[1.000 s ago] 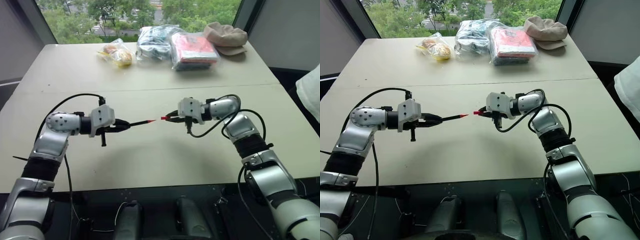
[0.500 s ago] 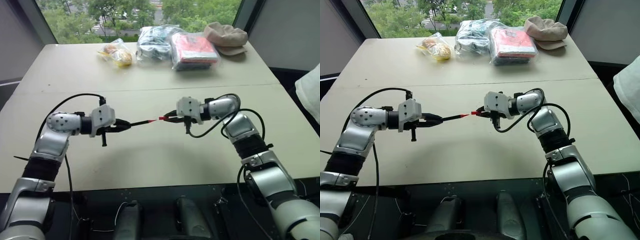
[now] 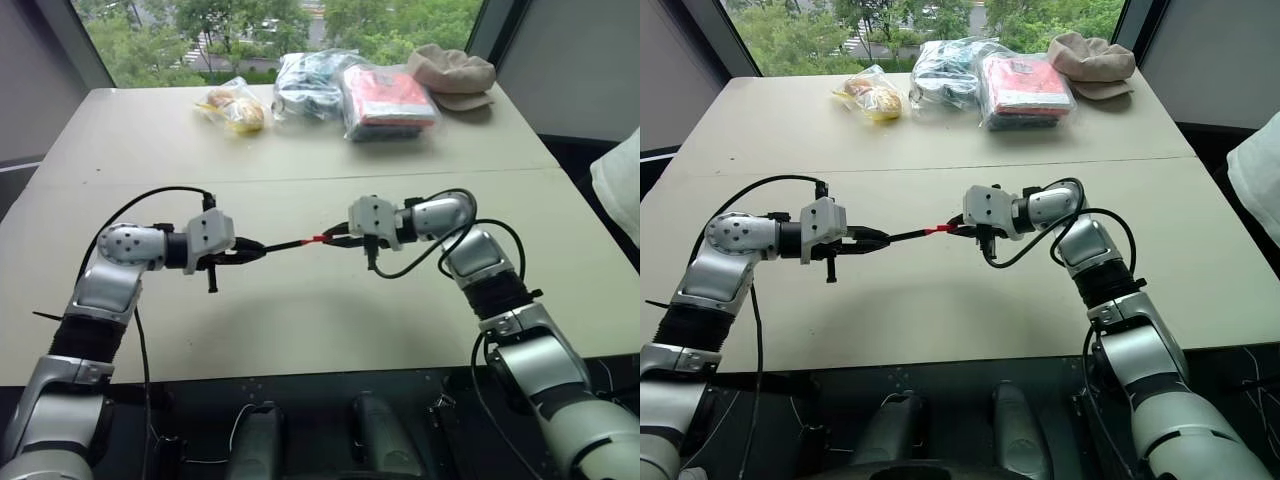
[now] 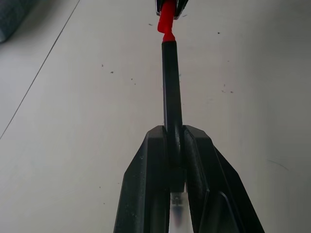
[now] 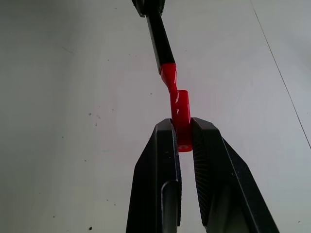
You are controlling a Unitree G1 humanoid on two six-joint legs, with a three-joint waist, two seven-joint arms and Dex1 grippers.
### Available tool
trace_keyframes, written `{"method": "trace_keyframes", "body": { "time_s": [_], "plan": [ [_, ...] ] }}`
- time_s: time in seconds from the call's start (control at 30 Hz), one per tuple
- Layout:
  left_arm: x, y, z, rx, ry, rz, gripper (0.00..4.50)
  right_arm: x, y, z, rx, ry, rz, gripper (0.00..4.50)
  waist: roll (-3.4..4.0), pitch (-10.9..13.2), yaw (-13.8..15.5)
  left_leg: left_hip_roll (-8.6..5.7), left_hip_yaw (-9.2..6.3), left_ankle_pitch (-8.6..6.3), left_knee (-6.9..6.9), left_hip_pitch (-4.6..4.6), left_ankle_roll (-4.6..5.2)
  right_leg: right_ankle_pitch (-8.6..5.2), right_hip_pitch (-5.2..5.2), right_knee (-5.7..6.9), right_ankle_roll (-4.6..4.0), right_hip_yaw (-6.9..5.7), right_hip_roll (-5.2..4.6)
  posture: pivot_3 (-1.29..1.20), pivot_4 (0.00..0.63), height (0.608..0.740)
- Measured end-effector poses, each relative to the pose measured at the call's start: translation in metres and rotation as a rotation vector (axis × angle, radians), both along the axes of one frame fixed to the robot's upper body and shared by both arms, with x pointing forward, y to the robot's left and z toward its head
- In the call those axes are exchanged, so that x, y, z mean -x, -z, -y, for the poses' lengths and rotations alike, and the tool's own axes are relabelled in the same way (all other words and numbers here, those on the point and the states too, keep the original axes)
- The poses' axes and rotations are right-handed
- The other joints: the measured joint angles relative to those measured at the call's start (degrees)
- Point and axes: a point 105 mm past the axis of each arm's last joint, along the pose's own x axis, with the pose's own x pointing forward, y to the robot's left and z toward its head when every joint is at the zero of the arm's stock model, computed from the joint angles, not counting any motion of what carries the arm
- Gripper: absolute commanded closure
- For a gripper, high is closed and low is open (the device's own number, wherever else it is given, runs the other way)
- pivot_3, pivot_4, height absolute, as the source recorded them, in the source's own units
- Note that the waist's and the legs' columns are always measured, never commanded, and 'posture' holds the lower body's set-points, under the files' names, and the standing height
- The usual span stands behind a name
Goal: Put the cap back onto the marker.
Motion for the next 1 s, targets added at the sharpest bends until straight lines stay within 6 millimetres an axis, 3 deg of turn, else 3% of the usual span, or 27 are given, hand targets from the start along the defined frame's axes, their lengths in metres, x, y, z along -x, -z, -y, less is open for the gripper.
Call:
{"method": "trace_keyframes", "body": {
  "time_s": [1.0],
  "plan": [
    [0.005, 0.004, 0.009, -0.036, 0.034, -0.001, 4.5, 0.011, 0.007, -0.008, 0.044, -0.048, -0.033, 4.49, 0.0, 0.0, 0.01, 0.0, 0.0, 0.0, 0.01, 0.0, 0.0, 0.0, 0.0, 0.0, 0.0, 0.0, 0.01, 0.0, 0.15, 0.74]
  ]
}}
